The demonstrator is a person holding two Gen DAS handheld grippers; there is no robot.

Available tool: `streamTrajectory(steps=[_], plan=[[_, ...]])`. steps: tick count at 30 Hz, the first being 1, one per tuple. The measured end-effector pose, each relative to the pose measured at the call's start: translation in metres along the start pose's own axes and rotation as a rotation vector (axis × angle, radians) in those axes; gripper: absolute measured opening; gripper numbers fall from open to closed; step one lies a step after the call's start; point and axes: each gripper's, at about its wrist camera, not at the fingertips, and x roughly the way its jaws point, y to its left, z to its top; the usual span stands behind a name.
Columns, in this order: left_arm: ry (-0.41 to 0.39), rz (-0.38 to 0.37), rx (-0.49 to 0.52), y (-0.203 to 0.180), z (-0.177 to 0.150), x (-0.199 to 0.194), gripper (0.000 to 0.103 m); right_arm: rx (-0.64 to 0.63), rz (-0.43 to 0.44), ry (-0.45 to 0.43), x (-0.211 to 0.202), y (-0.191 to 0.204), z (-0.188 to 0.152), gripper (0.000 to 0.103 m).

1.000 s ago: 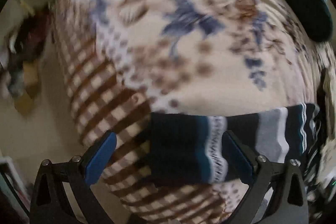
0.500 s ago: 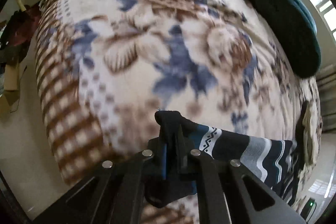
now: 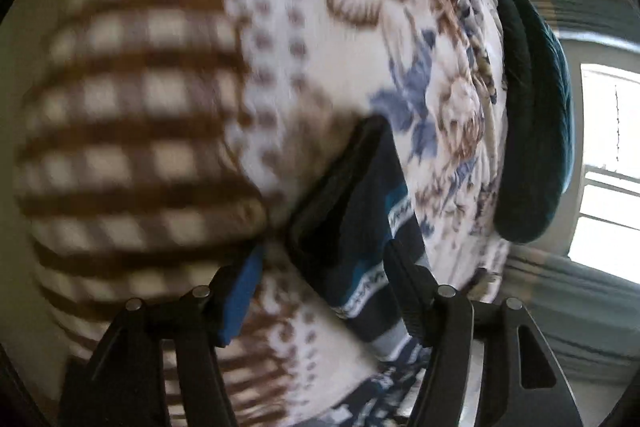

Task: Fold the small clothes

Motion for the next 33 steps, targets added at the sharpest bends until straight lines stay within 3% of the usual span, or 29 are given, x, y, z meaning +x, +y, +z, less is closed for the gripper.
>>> streamTrajectory(steps=[3, 4, 5, 9, 13, 16, 19, 24, 29, 33], plan=[[-0.047, 0.038, 0.047, -0.021, -0.001, 0.021, 0.057, -0.028, -0.044, -0.008, 0.009, 0.003, -0.005, 0.071], [-0.086, 0.091, 0.092, -0.033, 0.0, 0.025, 0.039, -0.034, -0.054, -0.01, 0.012, 0.002, -0.006, 0.071], [-0.101, 0.102, 0.116, -0.038, -0.001, 0.022, 0.005, -0.033, -0.059, -0.014, 0.013, 0.0, -0.006, 0.071], [-0.185, 0.16, 0.318, -0.098, -0.011, 0.019, 0.006, -0.007, -0.099, -0.034, 0.012, -0.013, -0.006, 0.071], [-0.215, 0.192, 0.549, -0.162, -0.041, 0.018, 0.005, 0.045, -0.1, -0.051, 0.002, -0.038, -0.008, 0.071], [-0.207, 0.184, 0.687, -0.205, -0.074, 0.027, 0.005, 0.075, -0.082, -0.075, -0.014, -0.059, -0.009, 0.078], [-0.14, 0.122, 0.838, -0.256, -0.131, 0.051, 0.005, 0.086, -0.087, -0.113, -0.032, -0.082, -0.01, 0.08], [0.046, 0.026, 1.05, -0.318, -0.267, 0.115, 0.005, 0.135, -0.084, -0.155, -0.06, -0.132, -0.004, 0.082], [0.254, -0.07, 1.165, -0.346, -0.408, 0.174, 0.006, 0.214, -0.087, -0.181, -0.079, -0.203, 0.001, 0.082], [0.352, -0.087, 1.253, -0.356, -0.491, 0.203, 0.007, 0.282, -0.085, -0.163, -0.084, -0.261, -0.002, 0.082]])
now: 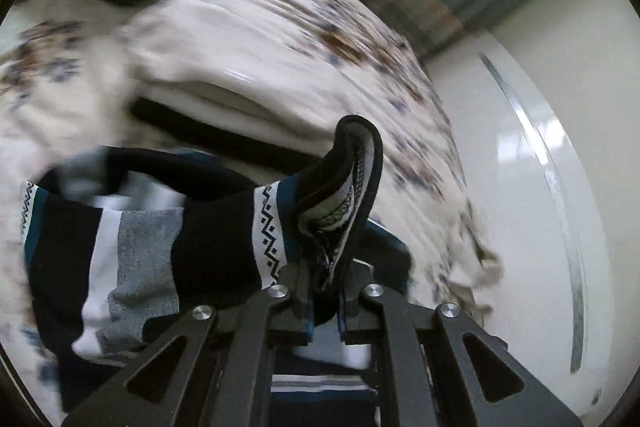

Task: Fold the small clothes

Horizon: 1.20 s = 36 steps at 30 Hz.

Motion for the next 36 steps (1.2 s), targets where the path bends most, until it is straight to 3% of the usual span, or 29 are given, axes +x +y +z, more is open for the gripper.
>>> streamTrajectory(steps=[3, 5, 6, 7, 9, 10, 12, 18, 19, 23, 25, 27, 31, 36], plan=[[0.046, -0.004, 0.027, -0.028, -0.008, 0.02, 0.013, 0.028, 0.001, 0.004, -0.004, -0.031, 0.0, 0.082], [0.048, 0.02, 0.029, -0.034, -0.008, 0.021, 0.039, 0.045, 0.016, 0.013, -0.007, -0.048, 0.002, 0.082], [0.04, 0.031, 0.034, -0.032, -0.007, 0.019, 0.047, 0.058, 0.032, 0.021, -0.009, -0.058, 0.004, 0.082], [0.022, 0.058, 0.045, -0.029, -0.005, 0.014, 0.067, 0.072, 0.05, 0.031, -0.011, -0.067, 0.006, 0.082], [-0.022, 0.14, 0.079, -0.009, 0.002, -0.003, 0.086, 0.097, 0.042, 0.029, -0.018, -0.08, 0.012, 0.082], [-0.029, 0.17, 0.088, 0.002, 0.003, -0.012, 0.089, 0.104, 0.044, 0.019, -0.021, -0.083, 0.015, 0.082], [-0.052, 0.298, 0.099, 0.028, 0.001, -0.031, 0.096, 0.117, 0.094, 0.002, -0.028, -0.084, 0.022, 0.082], [-0.067, 0.586, 0.029, 0.12, -0.006, -0.079, 0.098, 0.085, 0.3, 0.002, -0.009, -0.032, 0.069, 0.082], [-0.066, 0.628, 0.002, 0.135, -0.011, -0.087, 0.098, 0.066, 0.312, 0.011, 0.002, -0.02, 0.081, 0.082], [-0.076, 0.671, -0.097, 0.169, -0.026, -0.102, 0.098, 0.023, 0.258, 0.085, 0.051, 0.023, 0.11, 0.082], [-0.089, 0.702, -0.129, 0.182, -0.03, -0.109, 0.098, -0.003, 0.219, 0.108, 0.064, 0.037, 0.112, 0.068], [-0.096, 0.723, -0.161, 0.19, -0.032, -0.111, 0.098, -0.083, 0.154, 0.096, 0.065, 0.055, 0.111, 0.008], [-0.103, 0.708, -0.199, 0.193, -0.03, -0.107, 0.098, -0.127, 0.122, -0.001, 0.028, 0.055, 0.1, 0.005], [-0.086, 0.663, -0.178, 0.189, -0.015, -0.077, 0.098, -0.053, 0.107, -0.077, -0.022, 0.011, 0.094, 0.005]])
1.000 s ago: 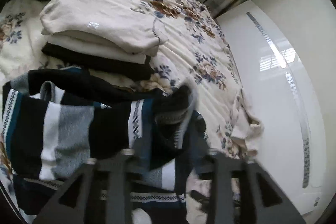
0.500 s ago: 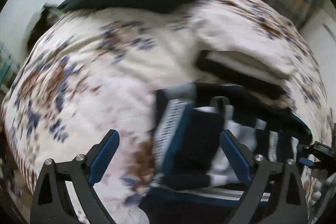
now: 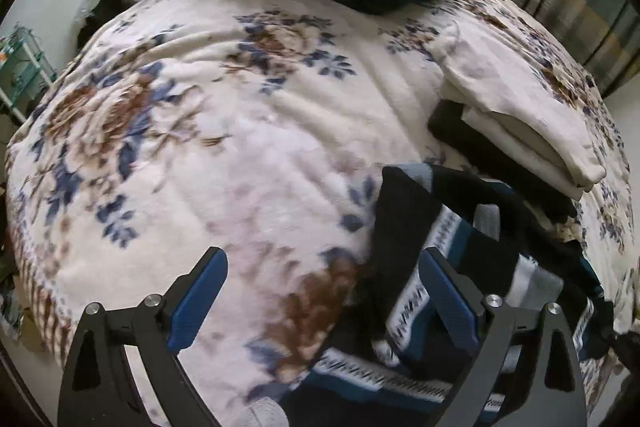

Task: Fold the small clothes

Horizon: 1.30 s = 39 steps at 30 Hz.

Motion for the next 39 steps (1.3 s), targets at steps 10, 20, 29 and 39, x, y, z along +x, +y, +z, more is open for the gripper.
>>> streamTrajectory(steps=[10, 20, 29, 39], plan=[[0.075, -0.017, 0.158, -0.064, 0.019, 0.066, 0.098, 0.1, -0.112, 0.056, 0.016, -0.067, -0.003, 0.005], [0.105, -0.021, 0.235, -0.047, -0.014, 0.051, 0.098, 0.061, -0.006, 0.01, -0.021, -0.04, -0.019, 0.05], [0.188, 0.011, 0.221, -0.029, -0.024, 0.09, 0.098, 0.036, -0.131, 0.248, 0.061, -0.037, -0.057, 0.05], [0.078, -0.052, 0.3, -0.062, -0.006, 0.024, 0.102, -0.038, -0.217, 0.107, 0.002, 0.0, -0.062, 0.103]])
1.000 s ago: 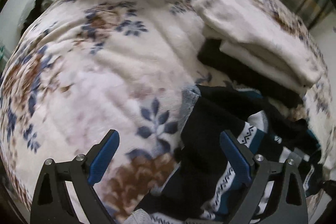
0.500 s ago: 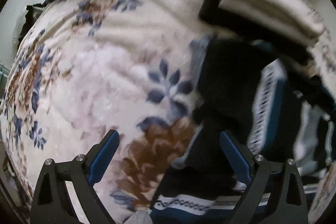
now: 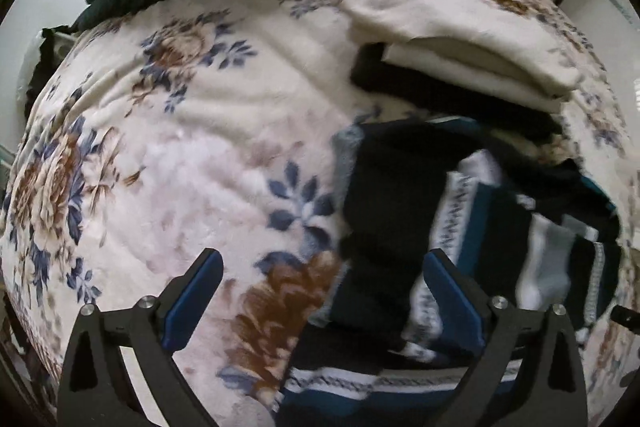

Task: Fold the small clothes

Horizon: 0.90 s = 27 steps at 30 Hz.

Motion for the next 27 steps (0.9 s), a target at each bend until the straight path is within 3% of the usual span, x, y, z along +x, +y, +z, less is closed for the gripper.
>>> streamTrajectory(steps=[5, 9, 14, 20, 23, 24, 25, 26, 27], plan=[[-0.029, -0.046, 0.061, -0.028, -0.005, -0.044, 0.102, 0.033, 0.104, -0.015, -0.043, -0.007, -0.012, 0.103], [-0.026, -0.082, 0.121, -0.065, -0.036, -0.079, 0.102, 0.031, 0.195, -0.004, -0.074, -0.039, -0.023, 0.103], [0.08, -0.101, 0.214, -0.142, -0.129, -0.104, 0.102, 0.009, 0.289, 0.072, -0.075, -0.12, -0.036, 0.103], [0.377, -0.198, 0.255, -0.259, -0.276, -0.086, 0.102, -0.066, 0.263, 0.137, -0.051, -0.201, -0.039, 0.103], [0.47, -0.239, 0.288, -0.309, -0.328, -0.065, 0.101, -0.082, 0.274, 0.149, -0.037, -0.232, -0.03, 0.103], [0.488, -0.242, 0.302, -0.321, -0.339, -0.059, 0.097, -0.084, 0.283, 0.153, -0.032, -0.239, -0.026, 0.103], [0.504, -0.248, 0.314, -0.331, -0.349, -0.051, 0.085, -0.084, 0.297, 0.155, -0.026, -0.245, -0.021, 0.103], [0.519, -0.241, 0.331, -0.345, -0.361, -0.039, 0.058, -0.082, 0.314, 0.155, -0.019, -0.249, -0.014, 0.103], [0.527, -0.219, 0.344, -0.352, -0.369, -0.03, 0.044, -0.076, 0.337, 0.153, -0.012, -0.252, -0.005, 0.103]])
